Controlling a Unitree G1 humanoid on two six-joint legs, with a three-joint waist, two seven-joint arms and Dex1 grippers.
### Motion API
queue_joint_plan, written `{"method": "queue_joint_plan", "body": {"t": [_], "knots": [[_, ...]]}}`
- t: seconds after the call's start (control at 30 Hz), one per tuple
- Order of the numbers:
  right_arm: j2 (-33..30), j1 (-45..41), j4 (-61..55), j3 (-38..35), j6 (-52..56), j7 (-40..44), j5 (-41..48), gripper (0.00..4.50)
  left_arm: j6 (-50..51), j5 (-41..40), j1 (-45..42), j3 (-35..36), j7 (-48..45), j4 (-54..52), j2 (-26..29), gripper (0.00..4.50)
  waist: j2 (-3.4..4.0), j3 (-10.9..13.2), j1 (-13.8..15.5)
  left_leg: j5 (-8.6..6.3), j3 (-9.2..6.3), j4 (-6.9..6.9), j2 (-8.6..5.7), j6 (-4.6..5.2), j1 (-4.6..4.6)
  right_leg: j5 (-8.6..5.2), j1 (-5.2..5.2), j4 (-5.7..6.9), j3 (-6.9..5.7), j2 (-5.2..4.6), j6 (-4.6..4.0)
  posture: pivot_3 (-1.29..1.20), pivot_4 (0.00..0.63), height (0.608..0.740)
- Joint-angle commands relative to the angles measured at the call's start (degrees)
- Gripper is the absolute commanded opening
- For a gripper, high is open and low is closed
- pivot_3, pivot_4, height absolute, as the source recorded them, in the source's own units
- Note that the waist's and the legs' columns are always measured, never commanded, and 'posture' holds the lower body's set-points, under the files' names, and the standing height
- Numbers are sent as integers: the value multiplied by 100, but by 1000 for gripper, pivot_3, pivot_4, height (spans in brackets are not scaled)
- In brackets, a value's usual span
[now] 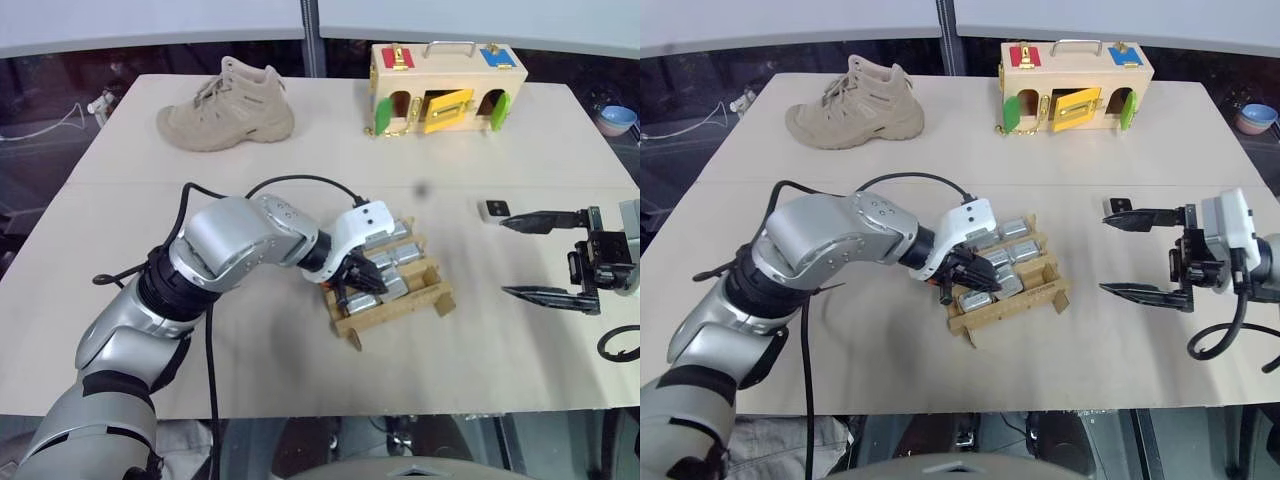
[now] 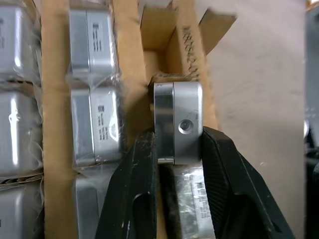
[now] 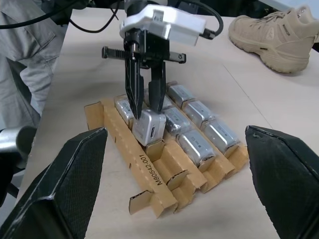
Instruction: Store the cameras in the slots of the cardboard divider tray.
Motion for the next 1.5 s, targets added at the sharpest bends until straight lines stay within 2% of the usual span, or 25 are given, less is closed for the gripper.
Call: {"method": "queue_joint_plan", "body": {"t": [0.03,0.07,0.1,0.2,0.23,0.43,0.5,0.57,0.67,0.77,0.87,1.0,1.07,1.17,1.3,1.5], "knots": [[-29,49,-196,-224,-104,-63,45,4391,-188,346,-65,-39,-19,-15,-8,692,0,0,0,0,0,0,0,0,1,0,0,1,0,0,0,0,150,740],[-26,54,-201,-219,-107,-74,45,4500,-210,392,-60,-26,-16,-12,-28,1703,0,0,1,0,0,0,0,0,1,0,0,1,0,0,0,0,150,740],[-25,59,-206,-215,-107,-84,45,4500,-237,421,-67,-13,-29,-24,-36,1737,0,0,0,0,0,0,0,0,1,0,0,2,0,1,0,0,150,740],[-12,68,-218,-198,-87,-196,20,4500,-62,309,-94,286,-31,-68,-186,3136,0,0,12,0,0,2,0,0,2,0,1,4,0,-1,0,0,150,740],[1,36,-237,-169,68,-420,12,4500,104,112,-142,507,-132,-181,-150,3455,0,0,14,0,0,4,0,0,0,0,1,5,0,-1,0,0,150,740],[243,-144,-301,169,586,-1960,-615,4500,451,-398,53,1639,-225,-605,238,3455,2,-1,-30,1,-1,6,5,-2,4,-1,-3,13,2,1,0,0,150,740],[262,-246,-342,375,858,-2375,-834,4500,163,-499,546,2179,-175,-786,306,3455,7,-3,-28,2,1,3,5,-4,4,-1,-3,12,2,0,0,0,150,740],[184,-339,-474,601,1177,-3127,-1476,4500,-367,-421,1114,2648,-94,-1038,325,3455,9,-4,-17,2,6,0,5,-4,8,-1,-3,12,8,-2,-1,0,150,740],[197,-615,-281,783,1655,-3154,-1350,4500,-594,-559,1669,3198,-21,-1138,293,3455,4,-2,-3,2,4,2,5,-5,-2,0,-8,10,2,-6,-1,0,150,740],[299,-818,-54,878,1761,-3047,-1263,4500,-1047,-489,2258,3410,-131,-1338,460,3455,4,-2,6,2,3,3,3,-5,-1,0,-5,8,-2,-9,-1,0,150,740],[380,-1051,242,990,1703,-3160,-1451,4500,-1360,-138,2501,3107,66,-1448,504,3455,4,-2,8,2,1,2,-1,-4,-1,0,-2,4,-5,-11,-1,0,150,740],[352,-1076,267,968,1672,-3113,-1503,4500,-1275,-172,2332,2732,391,-1359,-20,3455,4,-2,30,1,-1,2,-4,-3,-4,0,-2,4,-8,-12,-1,0,150,740],[281,-945,105,853,1717,-3060,-1450,4500,-1416,38,2249,2452,423,-1249,-107,3455,4,-2,28,1,-2,2,-4,-3,-6,0,-3,3,-8,-11,-1,0,150,740],[116,-528,-332,522,1672,-2776,-1209,4500,-1596,372,2049,1987,415,-1011,-188,3455,5,-2,31,1,-3,-3,-4,-3,-5,0,-3,3,-8,-8,-1,0,150,740],[38,87,-968,-223,1788,-2186,-312,4500,-1687,731,1850,1508,332,-763,-215,3455,5,-2,7,1,-5,-4,-3,-2,-6,0,-3,0,-9,-5,-1,0,150,740],[-136,978,-1536,-1059,1397,-1331,145,4500,-1765,819,1656,1363,12,-579,-187,3455,4,-2,-2,0,-7,-5,-1,-1,-2,0,-1,0,-7,-3,0,0,150,740]]}}
